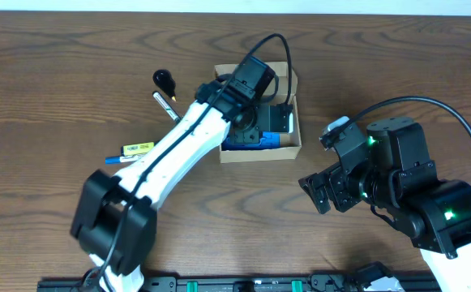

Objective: Pack container
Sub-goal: 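Carry the red stapler with left gripper into the box beside duster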

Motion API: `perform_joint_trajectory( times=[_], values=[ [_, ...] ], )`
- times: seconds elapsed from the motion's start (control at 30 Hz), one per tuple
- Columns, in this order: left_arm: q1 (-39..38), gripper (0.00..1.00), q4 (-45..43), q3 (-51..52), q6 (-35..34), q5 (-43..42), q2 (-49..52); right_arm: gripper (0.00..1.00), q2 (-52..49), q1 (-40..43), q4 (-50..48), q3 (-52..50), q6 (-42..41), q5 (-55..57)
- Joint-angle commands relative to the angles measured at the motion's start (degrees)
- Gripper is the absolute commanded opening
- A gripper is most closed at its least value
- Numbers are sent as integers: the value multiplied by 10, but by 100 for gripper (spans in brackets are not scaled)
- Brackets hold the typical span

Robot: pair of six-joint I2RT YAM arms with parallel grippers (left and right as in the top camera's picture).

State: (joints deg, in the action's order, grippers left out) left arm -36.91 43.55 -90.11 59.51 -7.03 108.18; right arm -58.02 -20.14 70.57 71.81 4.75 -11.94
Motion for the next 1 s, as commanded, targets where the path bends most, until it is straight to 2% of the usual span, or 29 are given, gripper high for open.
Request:
perform_joint_trajectory(
  times=[0.0,0.23,0.6,0.77,0.97],
  values=[
    [2,5,-13,-4,43,48,22,99,0,3,-1,2,-6,2],
    [4,6,-38,-4,50,101,70,99,0,3,-1,2,-6,2],
    [17,6,-66,-4,31,107,87,99,0,3,-1,2,-7,2],
    [24,6,-82,-4,-9,106,87,99,0,3,-1,2,-7,2],
    [25,6,-89,-4,-8,106,87,99,0,3,-1,2,-7,2]
  ],
)
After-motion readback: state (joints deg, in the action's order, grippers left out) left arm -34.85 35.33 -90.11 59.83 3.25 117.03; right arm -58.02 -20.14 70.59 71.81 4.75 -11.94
